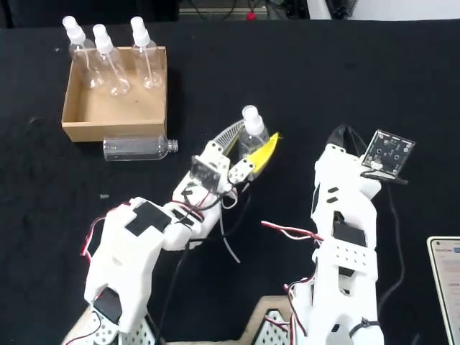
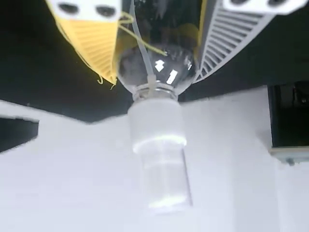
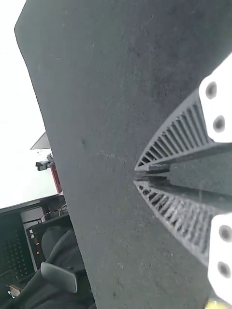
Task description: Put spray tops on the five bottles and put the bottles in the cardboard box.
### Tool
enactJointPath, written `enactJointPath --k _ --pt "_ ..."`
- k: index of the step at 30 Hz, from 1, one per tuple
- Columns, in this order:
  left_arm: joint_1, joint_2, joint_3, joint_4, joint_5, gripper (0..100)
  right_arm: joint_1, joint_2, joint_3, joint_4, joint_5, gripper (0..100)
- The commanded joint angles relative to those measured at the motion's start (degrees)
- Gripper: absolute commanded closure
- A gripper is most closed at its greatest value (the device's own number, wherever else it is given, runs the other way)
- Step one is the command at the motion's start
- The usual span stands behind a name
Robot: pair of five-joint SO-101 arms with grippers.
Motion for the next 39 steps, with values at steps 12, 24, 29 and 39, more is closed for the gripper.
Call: enactJointPath --k 12,24,29,39 --pt "-4.2 -7.6 6.8 -9.2 -7.0 97 -4.4 -1.3 -1.9 -1.4 -0.2 98.3" --pt "-13.5 -42.0 20.1 20.9 -6.7 96 -4.5 -1.3 -1.6 -1.4 -0.2 98.3" --pt "-21.3 -51.2 16.8 37.1 -6.6 96 -4.6 -1.3 -1.6 -1.4 -0.2 98.3" --pt "-32.4 -53.5 10.9 44.0 -6.6 97 -4.6 -1.3 -1.8 -1.4 -0.2 98.3"
